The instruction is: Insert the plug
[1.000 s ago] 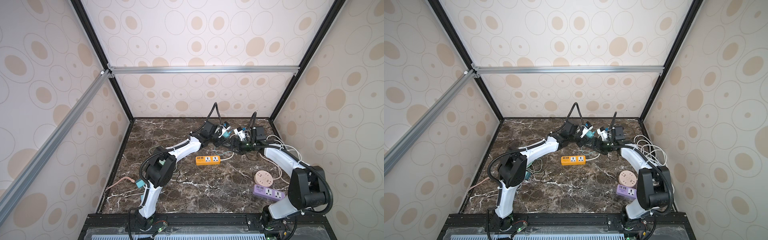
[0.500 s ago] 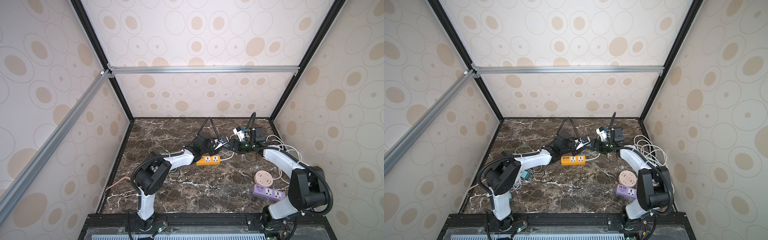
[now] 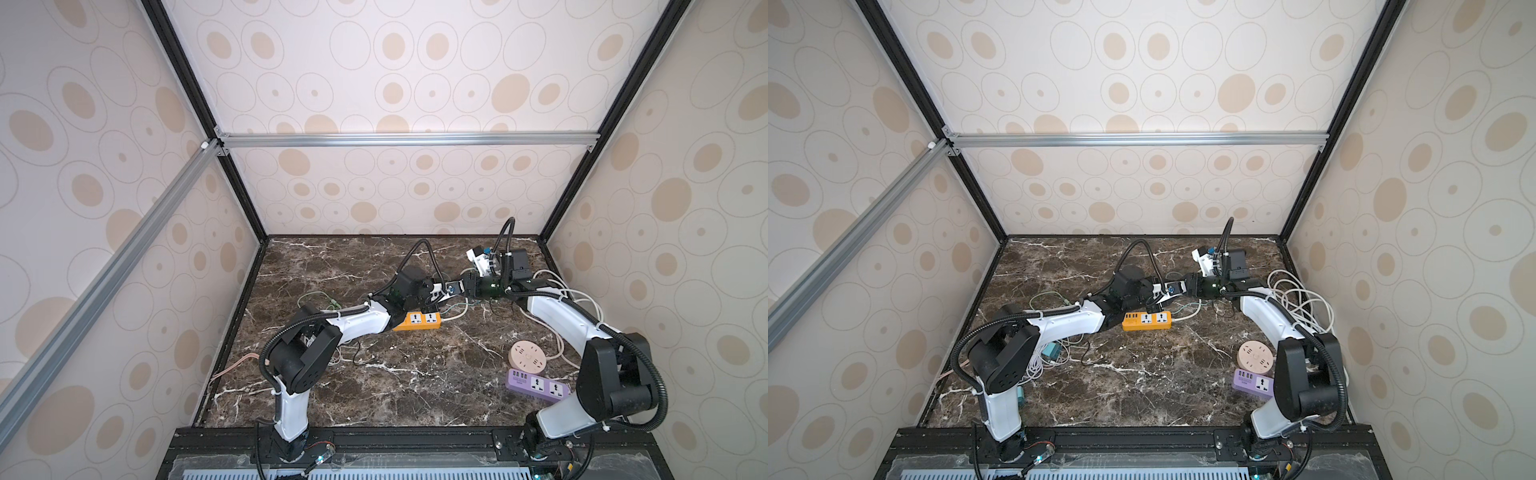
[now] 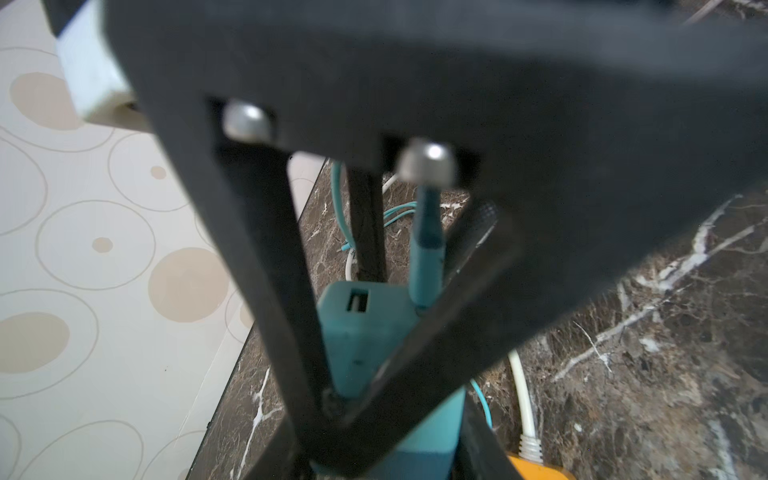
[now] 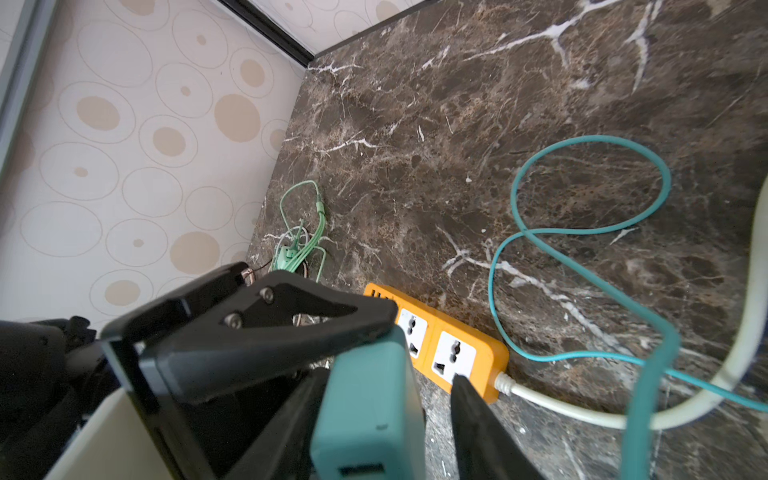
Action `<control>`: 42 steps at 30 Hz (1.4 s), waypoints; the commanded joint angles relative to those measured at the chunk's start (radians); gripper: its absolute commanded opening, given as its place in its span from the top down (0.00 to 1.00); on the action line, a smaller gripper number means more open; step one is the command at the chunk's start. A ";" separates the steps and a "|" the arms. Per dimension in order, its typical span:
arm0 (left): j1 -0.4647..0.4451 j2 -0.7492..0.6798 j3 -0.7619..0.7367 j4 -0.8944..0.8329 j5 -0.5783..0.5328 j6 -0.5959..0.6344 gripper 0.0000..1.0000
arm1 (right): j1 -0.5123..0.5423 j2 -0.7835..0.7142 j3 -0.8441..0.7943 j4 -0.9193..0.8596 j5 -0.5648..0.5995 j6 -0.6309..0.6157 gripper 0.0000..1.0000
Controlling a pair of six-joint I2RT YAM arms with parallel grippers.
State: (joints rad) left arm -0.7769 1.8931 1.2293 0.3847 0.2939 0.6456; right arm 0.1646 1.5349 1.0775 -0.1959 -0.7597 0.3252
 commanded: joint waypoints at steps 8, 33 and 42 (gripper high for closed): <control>-0.014 -0.030 0.006 0.019 0.052 0.012 1.00 | 0.010 -0.038 -0.028 0.084 0.007 0.000 0.89; 0.046 -0.398 -0.557 0.600 -0.283 -0.485 0.02 | 0.048 0.134 0.187 -0.254 0.009 -0.621 1.00; 0.052 -0.644 -0.689 0.551 -0.613 -0.660 0.02 | 0.179 0.237 0.307 -0.611 0.126 -1.157 1.00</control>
State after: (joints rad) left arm -0.7326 1.3109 0.5472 0.9249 -0.1864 0.0685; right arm 0.3138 1.7580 1.3506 -0.6456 -0.6662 -0.5858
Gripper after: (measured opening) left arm 0.983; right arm 0.280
